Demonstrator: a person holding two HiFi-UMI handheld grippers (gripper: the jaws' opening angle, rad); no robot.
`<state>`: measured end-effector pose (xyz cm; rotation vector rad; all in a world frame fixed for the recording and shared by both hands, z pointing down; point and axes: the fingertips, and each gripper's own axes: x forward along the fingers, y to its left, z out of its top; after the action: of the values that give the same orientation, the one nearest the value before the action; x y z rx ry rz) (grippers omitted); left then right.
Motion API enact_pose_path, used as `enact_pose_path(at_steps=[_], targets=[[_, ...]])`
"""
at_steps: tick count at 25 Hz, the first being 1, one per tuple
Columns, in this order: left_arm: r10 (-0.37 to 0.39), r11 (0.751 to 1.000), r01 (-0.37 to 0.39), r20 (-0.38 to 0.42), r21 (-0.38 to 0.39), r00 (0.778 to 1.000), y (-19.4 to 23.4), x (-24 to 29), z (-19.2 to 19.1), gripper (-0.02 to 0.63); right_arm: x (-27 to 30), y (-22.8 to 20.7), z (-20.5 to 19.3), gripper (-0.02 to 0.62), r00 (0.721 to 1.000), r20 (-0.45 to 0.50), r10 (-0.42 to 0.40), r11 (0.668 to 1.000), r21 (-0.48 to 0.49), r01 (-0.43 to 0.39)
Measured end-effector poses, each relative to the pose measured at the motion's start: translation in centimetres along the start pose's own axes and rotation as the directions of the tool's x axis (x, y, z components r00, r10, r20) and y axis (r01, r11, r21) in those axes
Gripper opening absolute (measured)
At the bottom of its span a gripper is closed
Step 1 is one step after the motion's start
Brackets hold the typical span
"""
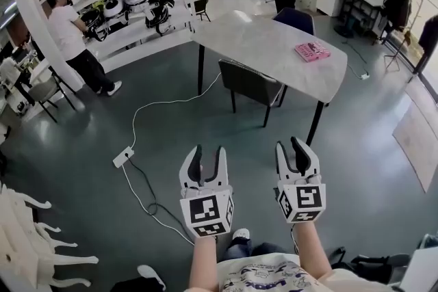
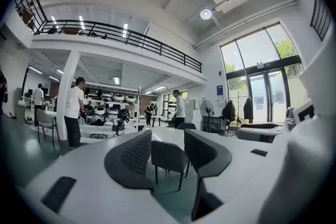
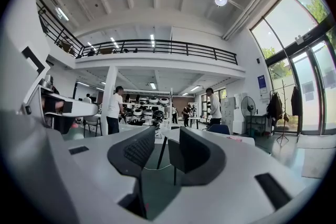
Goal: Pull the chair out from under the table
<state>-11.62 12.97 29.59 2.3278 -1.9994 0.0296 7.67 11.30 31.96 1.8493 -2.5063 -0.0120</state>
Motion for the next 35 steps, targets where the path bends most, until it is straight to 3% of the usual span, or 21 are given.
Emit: enact_pose_path(at_steps=[1, 9, 18, 35], targets=[[-0.015, 1.000, 0.015, -0.003, -0.002, 1.000, 0.3, 0.5, -0.2, 0.204, 0.5, 0.3, -0.2, 0.146, 1.000, -0.003, 0.000, 1.000, 0.000, 0.000], [-0.050, 0.999, 0.051, -0.033, 0.004, 0.998, 2.0, 4.4, -1.7, 0.204, 3.9, 1.1, -1.6, 0.183, 0.999, -0.032, 0.000, 1.000, -0.010, 0.000], [-0.038, 0.999, 0.038, -0.075, 0.003, 0.996, 4.2, 11.5, -3.3, 0.204, 11.7, -0.5, -3.4, 0.193, 0.997, -0.070, 0.017, 1.000, -0.023, -0.018], [0.019, 0.999, -0.017, -0.080, 0.028, 0.997, 4.8, 37.5, -3.2, 0.206, 36.6, -11.0, -5.8, 0.213, 0.984, -0.112, 0.137, 0.987, -0.068, -0.145]])
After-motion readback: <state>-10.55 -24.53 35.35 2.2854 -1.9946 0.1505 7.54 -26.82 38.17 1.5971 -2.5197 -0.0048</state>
